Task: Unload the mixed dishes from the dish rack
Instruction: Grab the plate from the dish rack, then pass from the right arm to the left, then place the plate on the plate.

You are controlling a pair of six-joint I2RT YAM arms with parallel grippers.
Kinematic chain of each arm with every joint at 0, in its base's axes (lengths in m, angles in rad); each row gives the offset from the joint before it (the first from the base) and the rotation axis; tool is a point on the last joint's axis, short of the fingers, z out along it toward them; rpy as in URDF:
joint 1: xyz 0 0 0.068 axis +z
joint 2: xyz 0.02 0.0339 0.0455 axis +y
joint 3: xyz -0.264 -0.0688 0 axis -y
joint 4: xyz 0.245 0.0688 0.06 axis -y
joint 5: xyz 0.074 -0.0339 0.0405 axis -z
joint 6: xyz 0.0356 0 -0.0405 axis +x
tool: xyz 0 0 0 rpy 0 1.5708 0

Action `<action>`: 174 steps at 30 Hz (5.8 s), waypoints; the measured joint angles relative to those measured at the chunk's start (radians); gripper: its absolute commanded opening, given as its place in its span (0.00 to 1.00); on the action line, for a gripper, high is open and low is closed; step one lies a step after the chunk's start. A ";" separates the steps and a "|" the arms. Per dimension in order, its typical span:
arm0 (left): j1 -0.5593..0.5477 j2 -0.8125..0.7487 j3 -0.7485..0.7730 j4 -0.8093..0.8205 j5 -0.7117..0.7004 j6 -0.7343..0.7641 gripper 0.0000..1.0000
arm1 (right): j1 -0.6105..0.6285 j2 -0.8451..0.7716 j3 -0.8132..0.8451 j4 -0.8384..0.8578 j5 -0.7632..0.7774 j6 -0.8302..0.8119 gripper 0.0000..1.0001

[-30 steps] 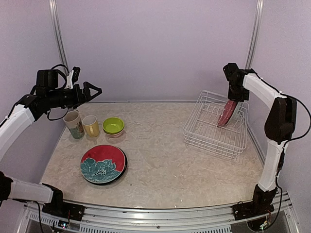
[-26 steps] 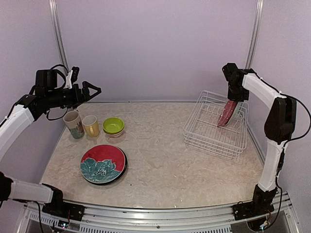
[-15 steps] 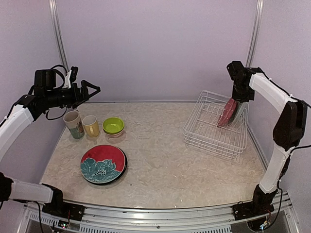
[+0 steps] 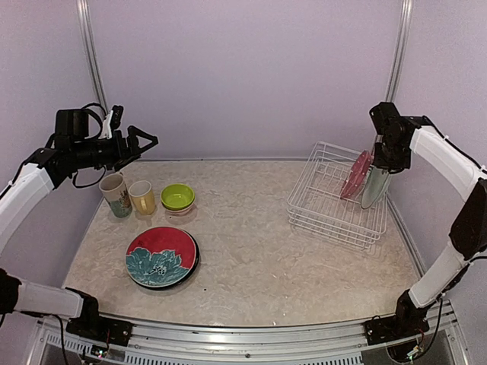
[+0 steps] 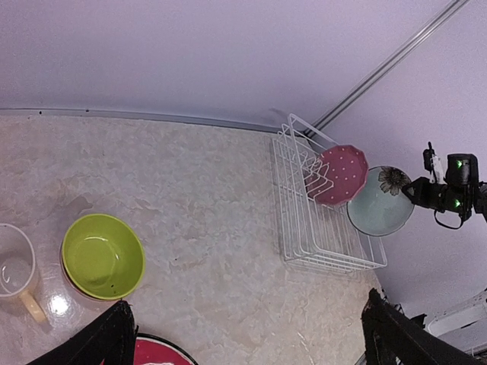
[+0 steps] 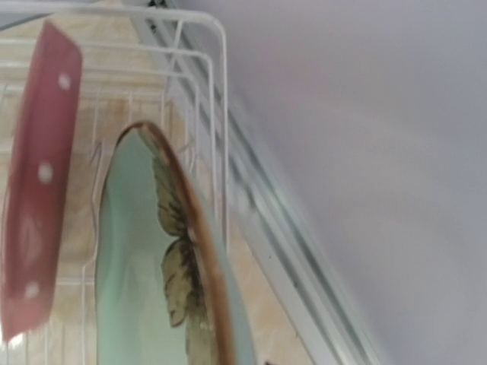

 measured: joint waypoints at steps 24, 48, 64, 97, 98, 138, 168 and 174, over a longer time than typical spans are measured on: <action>-0.050 0.052 0.000 0.013 -0.028 -0.008 0.99 | -0.018 -0.369 -0.401 0.257 -0.288 0.037 0.00; -0.219 0.070 -0.053 -0.010 -0.116 -0.127 0.99 | -0.074 -0.459 -0.459 0.444 -0.516 0.086 0.00; -0.245 0.119 -0.109 0.121 0.095 -0.333 0.99 | -0.073 -0.430 -0.538 0.685 -0.848 0.171 0.00; -0.346 0.378 -0.209 0.459 0.333 -0.615 0.50 | 0.416 0.072 -0.562 1.346 -1.187 0.481 0.00; -0.345 0.378 -0.212 0.460 0.330 -0.613 0.46 | 0.420 0.079 -0.555 1.353 -1.189 0.484 0.00; -0.025 -0.175 -0.617 -0.049 0.116 -0.436 0.00 | 0.476 0.197 -0.393 1.315 -1.175 0.418 0.67; 0.027 -0.307 -0.660 -0.248 -0.066 -0.483 0.02 | 0.466 0.197 -0.389 1.224 -1.131 0.355 0.67; 0.028 -0.295 -0.663 -0.240 -0.074 -0.492 0.14 | 0.466 0.197 -0.389 1.224 -1.131 0.351 0.67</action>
